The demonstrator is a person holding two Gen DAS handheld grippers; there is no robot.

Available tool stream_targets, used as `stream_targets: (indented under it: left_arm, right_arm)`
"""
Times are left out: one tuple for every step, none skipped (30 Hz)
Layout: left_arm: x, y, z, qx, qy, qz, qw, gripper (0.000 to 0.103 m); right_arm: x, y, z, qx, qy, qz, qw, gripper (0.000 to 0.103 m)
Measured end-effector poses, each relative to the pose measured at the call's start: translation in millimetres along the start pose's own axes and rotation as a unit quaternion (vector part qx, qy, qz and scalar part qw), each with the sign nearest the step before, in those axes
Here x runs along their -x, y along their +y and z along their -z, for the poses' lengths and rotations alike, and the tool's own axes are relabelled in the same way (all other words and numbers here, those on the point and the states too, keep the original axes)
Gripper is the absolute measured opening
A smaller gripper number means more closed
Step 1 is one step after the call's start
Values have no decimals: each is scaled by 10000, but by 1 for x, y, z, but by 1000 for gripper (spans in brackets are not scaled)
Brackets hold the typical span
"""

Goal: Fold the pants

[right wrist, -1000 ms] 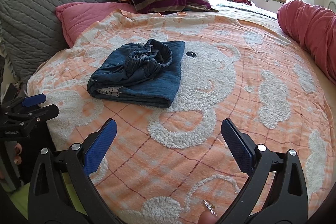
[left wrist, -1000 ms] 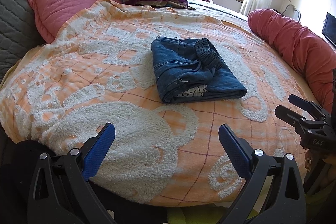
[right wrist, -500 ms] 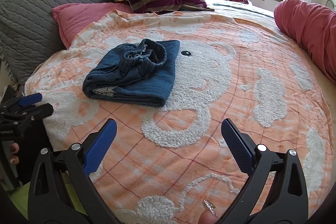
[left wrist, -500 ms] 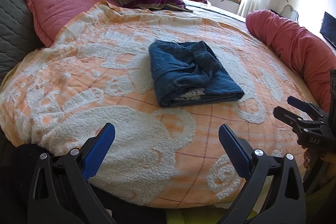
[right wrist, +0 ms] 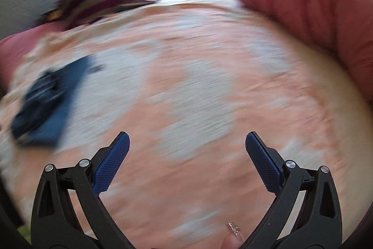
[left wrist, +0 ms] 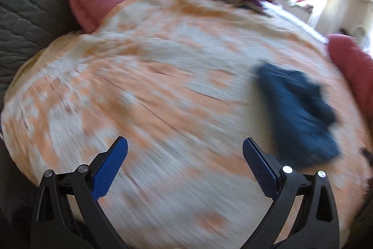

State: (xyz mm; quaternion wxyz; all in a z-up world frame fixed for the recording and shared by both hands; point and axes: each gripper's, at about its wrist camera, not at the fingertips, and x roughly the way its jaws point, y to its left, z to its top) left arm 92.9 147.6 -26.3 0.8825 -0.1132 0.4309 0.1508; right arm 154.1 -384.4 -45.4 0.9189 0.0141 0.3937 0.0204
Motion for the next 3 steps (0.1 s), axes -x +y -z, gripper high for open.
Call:
stream_targets:
  left_arm:
    - [-11,11,-12,81,72,-146,9998,99]
    - [-25,22,-28,115,96,-329,9993,99]
    - [-35,33,-41,202,88,-554,9982,99]
  right_arm:
    - [-9,-15,-8,-58,17,198,9998,94]
    - [-21,-34,-18,-154,57,540,9984,94]
    - [-30,-51,-27,-258,100,775,9966,94]
